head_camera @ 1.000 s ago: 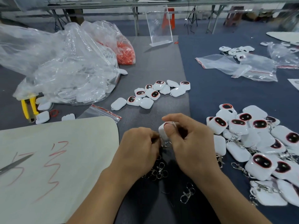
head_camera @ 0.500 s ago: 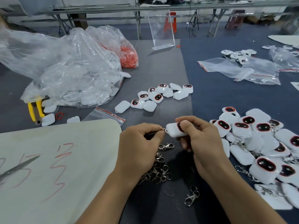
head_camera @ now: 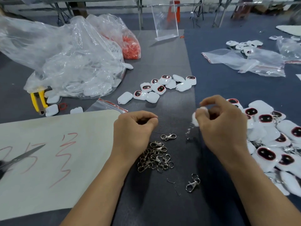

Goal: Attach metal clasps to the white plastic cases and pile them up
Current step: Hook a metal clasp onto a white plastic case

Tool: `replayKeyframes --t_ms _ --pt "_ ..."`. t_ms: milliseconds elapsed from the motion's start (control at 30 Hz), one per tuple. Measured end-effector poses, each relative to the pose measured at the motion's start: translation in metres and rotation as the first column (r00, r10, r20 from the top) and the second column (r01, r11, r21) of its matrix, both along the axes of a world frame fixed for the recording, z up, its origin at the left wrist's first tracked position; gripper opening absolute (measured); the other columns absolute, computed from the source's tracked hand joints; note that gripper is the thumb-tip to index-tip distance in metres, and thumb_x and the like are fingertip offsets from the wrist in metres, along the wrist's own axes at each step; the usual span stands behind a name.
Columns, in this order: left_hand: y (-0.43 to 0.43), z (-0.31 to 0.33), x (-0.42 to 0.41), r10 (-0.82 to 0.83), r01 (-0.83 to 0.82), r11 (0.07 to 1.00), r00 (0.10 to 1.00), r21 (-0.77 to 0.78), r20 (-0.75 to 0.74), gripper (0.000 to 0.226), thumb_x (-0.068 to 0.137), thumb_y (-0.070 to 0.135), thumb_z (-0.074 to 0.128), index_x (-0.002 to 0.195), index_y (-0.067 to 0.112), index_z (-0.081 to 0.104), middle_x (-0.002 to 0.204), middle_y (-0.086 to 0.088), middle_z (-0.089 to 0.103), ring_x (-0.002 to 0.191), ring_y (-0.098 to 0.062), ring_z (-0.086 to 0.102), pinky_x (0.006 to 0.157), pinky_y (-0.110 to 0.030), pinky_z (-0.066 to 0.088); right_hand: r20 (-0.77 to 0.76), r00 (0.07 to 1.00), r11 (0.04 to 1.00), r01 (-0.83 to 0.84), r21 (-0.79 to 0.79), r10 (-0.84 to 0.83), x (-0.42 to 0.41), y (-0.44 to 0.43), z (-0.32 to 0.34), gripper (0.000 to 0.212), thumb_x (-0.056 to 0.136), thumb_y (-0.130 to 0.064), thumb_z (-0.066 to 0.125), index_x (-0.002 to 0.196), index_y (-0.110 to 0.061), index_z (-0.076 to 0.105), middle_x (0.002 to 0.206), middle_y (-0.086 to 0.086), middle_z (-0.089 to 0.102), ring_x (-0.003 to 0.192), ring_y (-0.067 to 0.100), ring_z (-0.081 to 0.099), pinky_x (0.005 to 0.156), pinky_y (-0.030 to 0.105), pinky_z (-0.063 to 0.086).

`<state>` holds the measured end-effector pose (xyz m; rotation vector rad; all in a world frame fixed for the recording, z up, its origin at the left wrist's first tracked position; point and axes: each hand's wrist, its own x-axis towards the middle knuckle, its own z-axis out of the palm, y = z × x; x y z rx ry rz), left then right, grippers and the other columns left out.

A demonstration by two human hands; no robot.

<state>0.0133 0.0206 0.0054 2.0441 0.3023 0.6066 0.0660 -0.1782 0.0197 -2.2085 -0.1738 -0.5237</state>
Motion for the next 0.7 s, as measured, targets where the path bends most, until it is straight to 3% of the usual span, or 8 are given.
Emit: replayKeyframes --t_ms 67,133,200,267,400,533,633,700 --pt "0.000 0.000 -0.001 -0.029 0.031 0.999 0.998 0.041 -0.057 0.022 0.076 0.027 0.082 0.069 0.045 0.074 0.069 0.030 0.070 0.067 0.009 0.066 0.065 -0.007 0.047 0.084 0.984 0.967 0.169 -0.190 -0.156 0.005 -0.014 0.005 0.014 0.087 -0.018 0.069 0.099 -0.020 0.076 0.078 -0.002 0.072 0.078 0.024 0.059 0.073 0.034 0.042" --pt "-0.005 0.001 -0.005 -0.120 0.137 0.986 0.979 0.096 -0.166 0.012 0.070 0.040 0.079 0.081 0.047 0.077 0.075 0.031 0.069 0.073 0.008 0.064 0.068 -0.009 0.047 0.110 0.970 0.934 0.238 -0.267 -0.216 0.007 -0.025 0.006 0.031 0.086 -0.007 0.070 0.117 -0.013 0.076 0.116 0.014 0.071 0.111 0.039 0.055 0.095 0.046 0.040" --pt "-0.010 -0.001 -0.008 -0.167 0.245 0.921 0.950 0.302 -0.263 0.029 0.065 0.056 0.072 0.093 0.052 0.074 0.090 0.035 0.065 0.090 0.006 0.057 0.075 -0.010 0.041 0.104 0.977 0.941 0.205 -0.268 -0.184 0.003 -0.022 0.007 0.049 0.084 0.003 0.070 0.131 -0.009 0.069 0.142 0.019 0.058 0.132 0.043 0.045 0.109 0.050 0.031" --pt "-0.014 0.000 -0.007 -0.155 0.282 0.848 0.942 0.449 -0.297 0.026 0.067 0.061 0.072 0.092 0.055 0.073 0.098 0.035 0.061 0.098 0.004 0.048 0.076 -0.013 0.034 0.088 0.993 0.953 0.104 -0.284 -0.083 -0.004 -0.005 0.007 0.054 0.083 0.003 0.071 0.135 -0.010 0.066 0.149 0.017 0.053 0.139 0.040 0.042 0.116 0.048 0.027" --pt "-0.013 0.000 -0.005 -0.137 0.251 0.860 0.952 0.443 -0.272 0.010 0.081 0.050 0.073 0.089 0.046 0.077 0.095 0.026 0.067 0.094 -0.001 0.056 0.076 -0.028 0.044 -0.084 0.978 0.923 -0.207 -0.325 0.190 -0.012 0.034 -0.008 0.059 0.089 0.000 0.065 0.145 -0.017 0.058 0.156 0.005 0.049 0.147 0.026 0.035 0.122 0.034 0.017" --pt "-0.013 -0.004 -0.009 0.038 0.063 0.843 0.984 0.534 -0.175 0.013 0.088 0.050 0.066 0.088 0.041 0.075 0.086 0.018 0.070 0.083 -0.009 0.061 0.065 -0.029 0.042 -0.197 0.927 0.914 -0.355 -0.196 0.318 0.002 0.050 -0.019 0.064 0.089 0.003 0.053 0.149 -0.019 0.051 0.150 0.002 0.052 0.140 0.015 0.040 0.108 0.012 0.018" --pt "-0.010 -0.005 -0.004 0.182 -0.124 0.887 0.979 0.446 -0.089 0.018 0.089 0.050 0.056 0.086 0.040 0.071 0.073 0.016 0.070 0.070 -0.014 0.061 0.060 -0.028 0.041 -0.218 0.891 0.846 -0.448 -0.289 0.397 0.021 0.067 -0.025 0.060 0.098 -0.012 0.051 0.156 -0.018 0.038 0.155 0.003 0.044 0.142 0.019 0.034 0.119 0.025 0.025" --pt "-0.009 -0.006 0.000 0.153 -0.125 0.942 0.986 0.312 -0.068 0.017 0.091 0.045 0.059 0.085 0.037 0.073 0.069 0.016 0.070 0.068 -0.011 0.062 0.063 -0.030 0.046 -0.233 0.876 0.785 -0.481 -0.390 0.421 0.036 0.082 -0.028 0.062 0.101 -0.023 0.049 0.159 -0.017 0.027 0.162 0.007 0.030 0.148 0.025 0.023 0.122 0.039 0.024"
